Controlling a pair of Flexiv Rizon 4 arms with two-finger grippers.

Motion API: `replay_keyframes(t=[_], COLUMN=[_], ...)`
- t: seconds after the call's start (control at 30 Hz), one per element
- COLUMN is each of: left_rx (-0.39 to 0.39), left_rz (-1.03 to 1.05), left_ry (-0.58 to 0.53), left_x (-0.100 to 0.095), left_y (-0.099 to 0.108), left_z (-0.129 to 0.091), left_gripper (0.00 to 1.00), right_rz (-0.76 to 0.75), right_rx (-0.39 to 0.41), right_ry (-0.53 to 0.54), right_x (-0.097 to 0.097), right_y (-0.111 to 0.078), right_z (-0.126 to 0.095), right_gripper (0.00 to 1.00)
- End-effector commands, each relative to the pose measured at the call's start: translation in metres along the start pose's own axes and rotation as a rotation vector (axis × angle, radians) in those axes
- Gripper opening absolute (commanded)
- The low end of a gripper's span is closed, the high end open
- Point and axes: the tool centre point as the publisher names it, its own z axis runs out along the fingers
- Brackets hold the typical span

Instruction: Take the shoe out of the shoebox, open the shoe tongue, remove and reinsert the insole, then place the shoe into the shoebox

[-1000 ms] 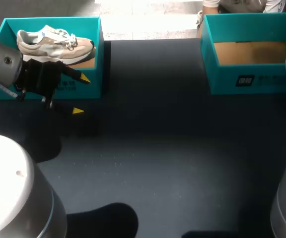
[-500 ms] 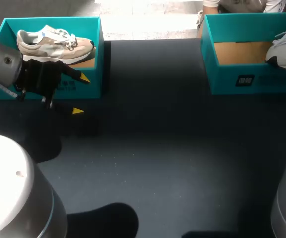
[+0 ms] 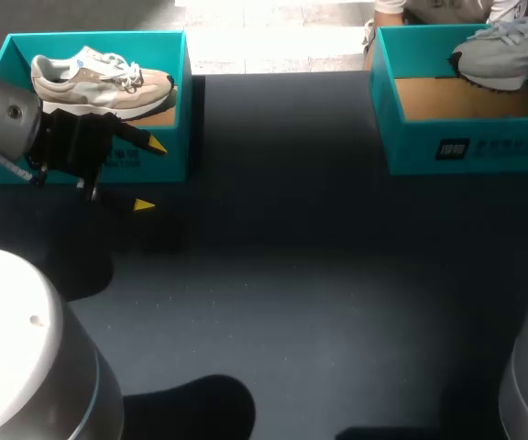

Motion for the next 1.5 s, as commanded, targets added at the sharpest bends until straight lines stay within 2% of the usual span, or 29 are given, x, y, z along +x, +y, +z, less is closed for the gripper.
replay_keyframes(t=[0.03,0.2,0.23,0.33,0.8,1.1,1.5], left_rx=[-0.003,-0.003,-0.003,-0.003,-0.003,-0.003,-0.003], left_rz=[0.001,0.001,0.001,0.001,0.001,0.001,0.001], left_ry=[0.001,0.001,0.001,0.001,0.001,0.001,0.001], left_x=[0.001,0.001,0.001,0.001,0.001,0.001,0.001], left_y=[-0.001,-0.001,-0.001,-0.001,-0.001,-0.001,-0.001], left_z=[-0.001,-0.001,-0.001,-0.001,-0.001,-0.001,-0.001], left_gripper=[1.0,1.0,1.0,1.0,1.0,1.0,1.0], right_rz=[0.301,0.355,0.354,0.341,0.253,0.228,0.271], right_rx=[0.052,-0.035,-0.081,-0.101,-0.115,-0.133,-0.134], right_ry=[0.125,0.119,0.113,0.104,0.068,0.043,0.028], right_x=[0.003,0.024,0.029,0.039,0.046,0.061,0.066], right_y=[0.007,0.004,0.003,0.002,-0.008,0.001,0.013], right_z=[-0.001,0.006,0.006,0.01,0.045,0.069,0.092], right_gripper=[0.0,0.0,0.0,0.0,0.0,0.0,0.0])
